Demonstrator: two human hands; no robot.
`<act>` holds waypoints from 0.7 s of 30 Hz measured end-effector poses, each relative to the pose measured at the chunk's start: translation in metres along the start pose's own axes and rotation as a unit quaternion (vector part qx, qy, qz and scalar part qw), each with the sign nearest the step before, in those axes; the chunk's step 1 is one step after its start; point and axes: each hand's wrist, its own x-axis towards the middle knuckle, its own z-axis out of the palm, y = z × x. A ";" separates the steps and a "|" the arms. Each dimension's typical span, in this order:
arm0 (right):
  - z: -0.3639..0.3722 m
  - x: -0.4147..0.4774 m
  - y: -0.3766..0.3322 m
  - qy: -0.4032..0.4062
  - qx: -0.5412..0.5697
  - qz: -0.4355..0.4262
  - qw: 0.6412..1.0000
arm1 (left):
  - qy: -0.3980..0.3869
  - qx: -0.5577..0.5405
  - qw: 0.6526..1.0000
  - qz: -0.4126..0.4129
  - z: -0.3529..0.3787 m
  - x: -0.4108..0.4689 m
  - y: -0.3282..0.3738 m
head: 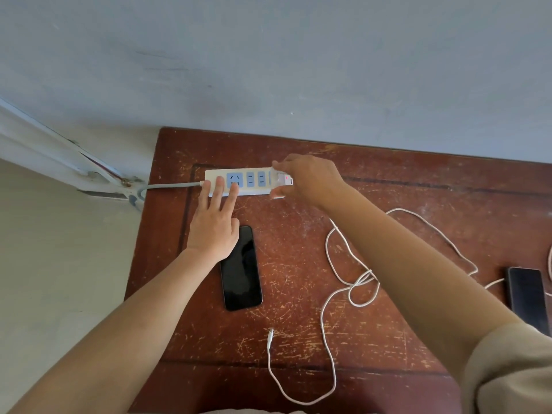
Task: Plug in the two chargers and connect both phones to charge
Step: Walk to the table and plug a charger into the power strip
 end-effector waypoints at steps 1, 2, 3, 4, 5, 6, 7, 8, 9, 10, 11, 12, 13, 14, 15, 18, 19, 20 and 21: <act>-0.005 0.005 0.000 -0.011 -0.003 0.006 1.000 | 0.001 -0.001 1.000 -0.001 0.000 0.000 0.000; -0.009 0.008 0.000 -0.020 0.000 0.009 1.000 | 0.001 -0.003 1.000 -0.001 0.000 0.000 0.000; -0.011 0.010 0.000 -0.026 0.004 0.012 1.000 | 0.003 -0.005 1.000 -0.001 0.001 0.000 0.001; -0.012 0.010 0.001 -0.027 0.008 0.017 0.999 | 0.006 -0.007 1.000 0.000 0.001 0.000 0.001; -0.011 0.008 0.001 -0.026 0.009 0.023 0.999 | 0.009 -0.009 1.000 0.000 0.002 0.000 0.001; -0.008 0.004 -0.001 -0.024 0.003 0.029 0.999 | 0.012 -0.008 1.000 -0.001 0.003 0.000 0.001; -0.003 -0.001 -0.003 -0.021 -0.006 0.034 0.999 | 0.015 -0.006 1.000 0.000 0.004 0.000 0.001; 0.004 -0.006 -0.005 -0.016 -0.012 0.038 0.999 | 0.016 -0.004 1.000 0.000 0.005 0.001 0.001; 0.010 -0.011 -0.007 -0.008 -0.014 0.043 0.999 | 0.015 -0.003 1.000 -0.001 0.006 0.001 0.001; 0.014 -0.015 -0.008 0.000 -0.013 0.048 0.999 | 0.014 -0.004 1.000 -0.002 0.006 0.001 0.002; 0.016 -0.017 -0.008 0.008 -0.013 0.051 0.999 | 0.013 -0.004 1.000 -0.002 0.007 0.002 0.002; 0.016 -0.017 -0.007 0.012 -0.015 0.053 0.998 | 0.013 -0.003 1.000 -0.002 0.007 0.002 0.002; 0.016 -0.016 -0.007 0.013 -0.016 0.054 0.998 | 0.011 -0.001 1.000 -0.003 0.007 0.002 0.002; 0.015 -0.016 -0.007 0.011 -0.016 0.055 0.998 | 0.008 0.001 1.000 -0.003 0.007 0.001 0.002; 0.015 -0.015 -0.007 0.009 -0.015 0.056 0.998 | 0.006 0.003 1.000 -0.002 0.006 0.001 0.001; 0.017 -0.016 -0.007 0.011 0.002 0.072 0.997 | -0.006 0.010 1.000 0.003 0.002 0.001 0.003; 0.018 -0.016 -0.007 0.011 0.007 0.083 0.997 | -0.015 0.010 1.000 0.003 -0.001 0.002 0.004; 0.019 -0.017 -0.008 0.009 0.010 0.094 0.995 | -0.025 0.008 1.000 0.001 -0.004 0.002 0.005; 0.020 -0.017 -0.008 0.006 0.013 0.106 0.994 | -0.039 0.006 0.999 -0.002 -0.008 0.003 0.005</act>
